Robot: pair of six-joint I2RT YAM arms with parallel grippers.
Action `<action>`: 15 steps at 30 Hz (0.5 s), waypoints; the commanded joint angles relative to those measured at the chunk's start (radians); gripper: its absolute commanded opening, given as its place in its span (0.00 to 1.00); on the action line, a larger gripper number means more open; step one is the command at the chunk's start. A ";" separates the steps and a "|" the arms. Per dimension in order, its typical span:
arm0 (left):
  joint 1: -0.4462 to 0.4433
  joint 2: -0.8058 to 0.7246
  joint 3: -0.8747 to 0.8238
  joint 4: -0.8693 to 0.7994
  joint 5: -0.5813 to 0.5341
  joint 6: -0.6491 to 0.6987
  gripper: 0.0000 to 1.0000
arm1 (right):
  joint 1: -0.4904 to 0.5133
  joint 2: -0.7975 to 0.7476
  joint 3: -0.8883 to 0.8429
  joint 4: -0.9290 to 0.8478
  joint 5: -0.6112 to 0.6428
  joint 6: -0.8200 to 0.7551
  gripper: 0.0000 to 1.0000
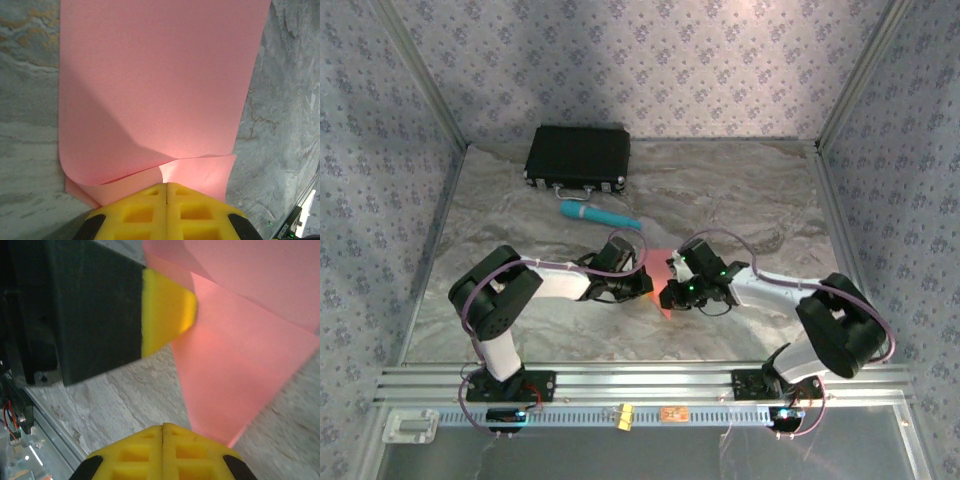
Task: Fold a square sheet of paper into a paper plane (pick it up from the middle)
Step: Third fold the triangle at the center of the table.
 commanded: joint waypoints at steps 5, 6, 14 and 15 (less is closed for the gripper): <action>0.015 0.031 0.001 -0.091 -0.050 0.014 0.00 | -0.007 0.067 -0.019 0.019 0.003 -0.028 0.04; 0.018 0.025 0.005 -0.089 -0.052 0.014 0.00 | -0.017 0.069 -0.052 0.029 0.006 -0.022 0.04; 0.029 -0.033 0.075 -0.080 -0.050 0.075 0.06 | -0.048 0.062 -0.145 0.062 -0.016 0.010 0.02; 0.027 -0.049 0.080 -0.070 -0.052 0.078 0.07 | -0.049 0.065 -0.138 0.051 -0.007 0.010 0.01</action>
